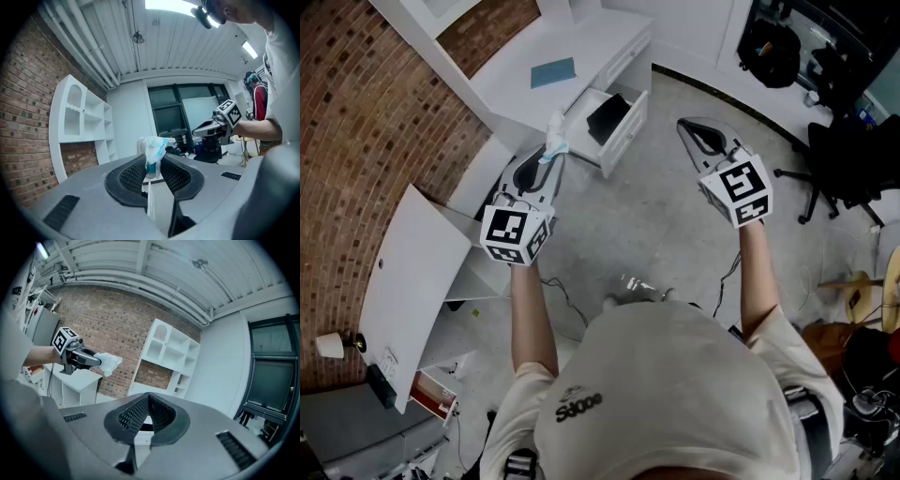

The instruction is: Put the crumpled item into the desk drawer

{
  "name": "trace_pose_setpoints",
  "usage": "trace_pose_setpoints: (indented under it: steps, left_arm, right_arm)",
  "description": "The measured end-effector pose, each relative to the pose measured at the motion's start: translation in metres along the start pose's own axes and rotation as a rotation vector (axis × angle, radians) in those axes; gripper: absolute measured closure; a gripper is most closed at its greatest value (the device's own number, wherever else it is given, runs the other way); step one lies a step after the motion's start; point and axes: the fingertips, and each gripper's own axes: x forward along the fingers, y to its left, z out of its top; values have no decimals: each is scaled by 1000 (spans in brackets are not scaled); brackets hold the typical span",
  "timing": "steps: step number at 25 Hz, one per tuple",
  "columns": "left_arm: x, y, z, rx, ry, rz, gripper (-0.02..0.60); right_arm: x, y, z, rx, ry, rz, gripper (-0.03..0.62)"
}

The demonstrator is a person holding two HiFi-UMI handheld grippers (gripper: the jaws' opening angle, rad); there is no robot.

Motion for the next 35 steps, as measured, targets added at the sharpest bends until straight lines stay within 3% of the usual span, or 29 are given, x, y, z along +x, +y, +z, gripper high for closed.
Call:
trace_pose_setpoints:
  steps: [9, 18, 22, 30, 35]
  left_arm:
    - [20, -29, 0, 10, 33, 20, 477]
    - [52, -83, -4, -16, 57, 88, 477]
    - [67, -102, -10, -33, 80, 97, 477]
    - [96, -78, -28, -57, 111, 105, 477]
    - [129, -35, -56, -82, 116, 93, 477]
  right_arm:
    - [-16, -20, -21, 63, -35, 29, 591]
    - [-42, -47, -57, 122, -48, 181, 592]
    - [-50, -70, -68, 153, -56, 194, 591]
    - [-29, -94, -82, 143, -59, 180, 591]
    - [16, -109, -95, 123, -22, 117, 591]
